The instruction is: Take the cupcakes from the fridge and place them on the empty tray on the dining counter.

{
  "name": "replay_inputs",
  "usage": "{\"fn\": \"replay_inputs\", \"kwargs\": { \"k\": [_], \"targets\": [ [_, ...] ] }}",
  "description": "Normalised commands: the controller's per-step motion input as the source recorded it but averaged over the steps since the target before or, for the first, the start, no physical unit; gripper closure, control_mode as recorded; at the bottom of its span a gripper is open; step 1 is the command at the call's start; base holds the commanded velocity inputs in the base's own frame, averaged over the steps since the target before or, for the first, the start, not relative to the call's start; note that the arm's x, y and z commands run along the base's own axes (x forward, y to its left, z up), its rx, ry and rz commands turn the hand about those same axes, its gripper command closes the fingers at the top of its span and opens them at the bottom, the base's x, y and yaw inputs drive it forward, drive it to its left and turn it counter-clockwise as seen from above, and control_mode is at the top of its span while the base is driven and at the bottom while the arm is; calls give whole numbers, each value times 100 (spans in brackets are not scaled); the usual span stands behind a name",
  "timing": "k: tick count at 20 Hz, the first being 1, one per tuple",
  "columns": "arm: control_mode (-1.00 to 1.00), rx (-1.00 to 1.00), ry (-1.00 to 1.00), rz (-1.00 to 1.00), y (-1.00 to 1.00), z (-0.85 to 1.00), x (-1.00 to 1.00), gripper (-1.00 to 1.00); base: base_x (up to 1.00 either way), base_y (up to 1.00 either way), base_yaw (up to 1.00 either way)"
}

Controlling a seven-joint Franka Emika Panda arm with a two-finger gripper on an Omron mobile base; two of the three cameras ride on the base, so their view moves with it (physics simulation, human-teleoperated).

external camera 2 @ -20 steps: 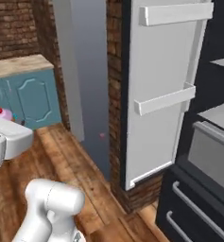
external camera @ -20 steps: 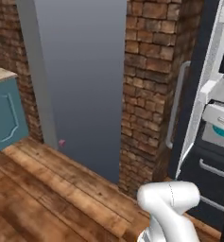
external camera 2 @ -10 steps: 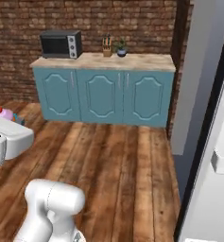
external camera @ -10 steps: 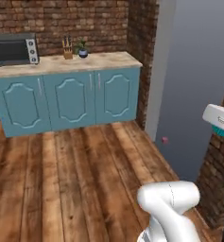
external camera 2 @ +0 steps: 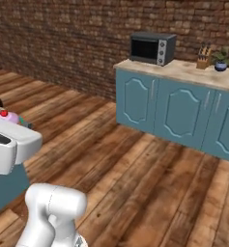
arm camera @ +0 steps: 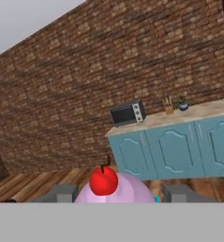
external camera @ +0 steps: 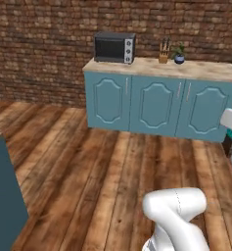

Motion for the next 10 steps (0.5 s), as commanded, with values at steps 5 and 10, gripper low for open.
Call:
{"fn": "replay_inputs", "kwargs": {
  "k": [5,10],
  "targets": [
    [100,0,0,0,0,0,0,100,100,0,16],
    [100,0,0,0,0,0,0,100,100,11,20]
  ]
}}
